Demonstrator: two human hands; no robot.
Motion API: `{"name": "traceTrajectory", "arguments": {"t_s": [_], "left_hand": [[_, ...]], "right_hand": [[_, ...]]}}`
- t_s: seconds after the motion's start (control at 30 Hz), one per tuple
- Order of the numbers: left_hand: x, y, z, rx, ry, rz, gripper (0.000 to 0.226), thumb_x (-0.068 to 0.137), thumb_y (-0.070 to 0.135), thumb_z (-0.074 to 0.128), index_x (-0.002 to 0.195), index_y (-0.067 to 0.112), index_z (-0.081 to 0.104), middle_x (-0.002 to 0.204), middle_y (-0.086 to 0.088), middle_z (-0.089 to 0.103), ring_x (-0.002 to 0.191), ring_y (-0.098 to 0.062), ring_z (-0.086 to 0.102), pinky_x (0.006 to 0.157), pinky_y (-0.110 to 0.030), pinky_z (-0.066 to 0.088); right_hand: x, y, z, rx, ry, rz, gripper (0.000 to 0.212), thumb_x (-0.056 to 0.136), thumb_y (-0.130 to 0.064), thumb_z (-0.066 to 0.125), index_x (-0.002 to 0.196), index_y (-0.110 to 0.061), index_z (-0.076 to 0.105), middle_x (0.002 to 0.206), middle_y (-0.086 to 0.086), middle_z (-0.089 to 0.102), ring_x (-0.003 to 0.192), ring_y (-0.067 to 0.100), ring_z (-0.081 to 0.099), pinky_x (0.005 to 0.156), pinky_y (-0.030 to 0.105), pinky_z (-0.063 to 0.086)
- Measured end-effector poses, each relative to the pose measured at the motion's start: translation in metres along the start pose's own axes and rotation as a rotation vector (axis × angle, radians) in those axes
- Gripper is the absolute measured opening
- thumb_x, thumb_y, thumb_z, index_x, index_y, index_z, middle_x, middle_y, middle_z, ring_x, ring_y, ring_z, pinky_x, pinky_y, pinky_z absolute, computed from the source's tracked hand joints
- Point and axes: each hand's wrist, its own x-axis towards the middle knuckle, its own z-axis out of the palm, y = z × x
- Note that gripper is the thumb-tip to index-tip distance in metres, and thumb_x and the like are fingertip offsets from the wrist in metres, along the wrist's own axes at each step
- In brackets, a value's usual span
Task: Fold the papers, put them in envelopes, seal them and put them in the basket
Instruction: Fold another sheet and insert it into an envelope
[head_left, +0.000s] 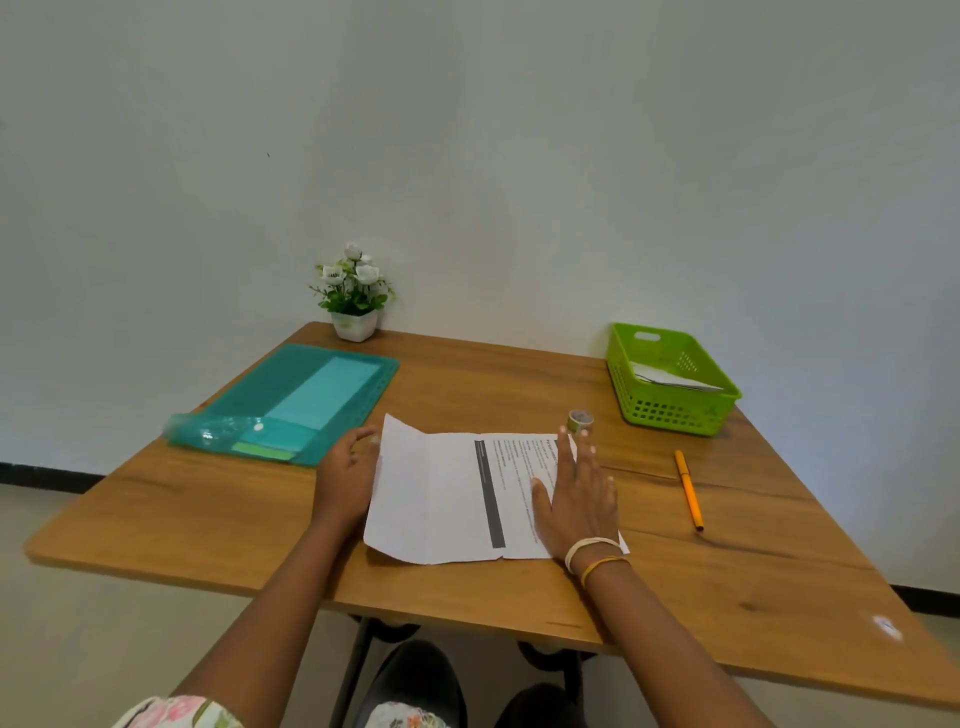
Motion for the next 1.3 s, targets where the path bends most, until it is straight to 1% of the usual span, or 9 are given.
{"name": "traceTrajectory", "arguments": {"t_s": [0.13,0.3,0.53,0.7,0.8,1.03,1.17,1.23,1.3], "left_hand": [[-0.005,0.004,0.003,-0.209,-0.081,-0.060,0.037,0.104,0.031,0.032,0.138,0.026,0.046,0.089,-0.007,0.071,0.065,-0.015,0.065,0.062,-0.028,0.052],[-0.022,0.002,0.012,0.255,-0.354,0.224,0.045,0.096,0.057,0.031,0.141,0.052,0.033,0.130,0.009,0.061,0.116,-0.009,0.057,0.100,-0.046,0.045],[-0.031,0.000,0.018,0.751,-0.408,0.359,0.057,0.087,0.060,0.049,0.141,0.041,0.039,0.146,0.013,0.044,0.129,-0.008,0.040,0.107,-0.038,0.028],[-0.034,0.002,0.026,0.951,-0.348,0.298,0.074,0.092,0.063,0.036,0.150,0.018,0.027,0.160,-0.001,0.018,0.145,-0.017,0.018,0.117,-0.042,0.017],[-0.041,0.004,0.029,0.951,-0.380,0.273,0.070,0.096,0.061,0.026,0.152,0.019,0.023,0.160,-0.001,0.018,0.147,-0.017,0.014,0.118,-0.041,0.012],[-0.039,0.025,0.038,0.515,-0.458,-0.020,0.057,0.100,0.053,0.021,0.150,0.027,0.029,0.159,-0.001,0.021,0.148,-0.024,0.009,0.120,-0.045,0.005],[-0.038,0.049,0.045,0.196,-0.154,-0.267,0.036,0.102,0.027,0.039,0.133,0.014,0.051,0.137,-0.006,0.052,0.120,-0.026,0.051,0.094,-0.037,0.044],[-0.025,0.057,0.041,0.029,0.007,-0.498,0.027,0.099,0.015,0.040,0.115,0.002,0.057,0.115,-0.013,0.061,0.099,-0.029,0.059,0.078,-0.035,0.047],[-0.015,0.061,0.034,-0.185,-0.017,-0.707,0.021,0.097,0.008,0.039,0.110,-0.002,0.052,0.109,-0.018,0.060,0.096,-0.032,0.061,0.079,-0.041,0.051]], "right_hand": [[0.001,-0.003,0.000,0.053,0.018,0.079,0.064,0.095,-0.043,0.039,0.150,-0.020,0.015,0.156,0.010,0.020,0.137,0.028,0.034,0.108,0.043,0.037],[0.003,0.000,-0.001,0.004,0.011,0.075,0.047,0.095,-0.043,0.040,0.134,-0.017,0.045,0.139,0.007,0.045,0.124,0.024,0.046,0.102,0.038,0.041],[-0.005,-0.009,-0.009,0.009,0.178,-0.108,0.034,0.093,-0.030,0.047,0.119,-0.015,0.064,0.131,0.009,0.057,0.119,0.024,0.053,0.101,0.039,0.042],[-0.016,-0.036,-0.013,0.093,-0.168,-0.410,0.041,0.098,-0.037,0.040,0.134,-0.022,0.051,0.136,-0.003,0.051,0.119,0.015,0.051,0.102,0.030,0.043],[-0.019,-0.041,-0.009,0.099,-0.182,-0.421,0.042,0.099,-0.038,0.037,0.137,-0.024,0.048,0.141,-0.005,0.047,0.125,0.015,0.046,0.105,0.031,0.038],[-0.023,-0.042,-0.008,0.177,-0.134,-0.366,0.039,0.097,-0.039,0.042,0.132,-0.024,0.054,0.135,-0.005,0.052,0.121,0.013,0.048,0.104,0.029,0.039],[-0.023,-0.044,-0.012,0.183,-0.149,-0.345,0.039,0.096,-0.039,0.045,0.132,-0.025,0.054,0.135,-0.006,0.053,0.121,0.013,0.049,0.103,0.028,0.039],[-0.024,-0.044,-0.012,0.183,-0.156,-0.333,0.039,0.096,-0.040,0.045,0.132,-0.026,0.054,0.136,-0.006,0.052,0.121,0.013,0.049,0.103,0.028,0.039],[-0.025,-0.044,-0.013,0.181,-0.156,-0.325,0.039,0.096,-0.040,0.046,0.132,-0.027,0.053,0.136,-0.007,0.052,0.121,0.013,0.050,0.103,0.028,0.039]]}}
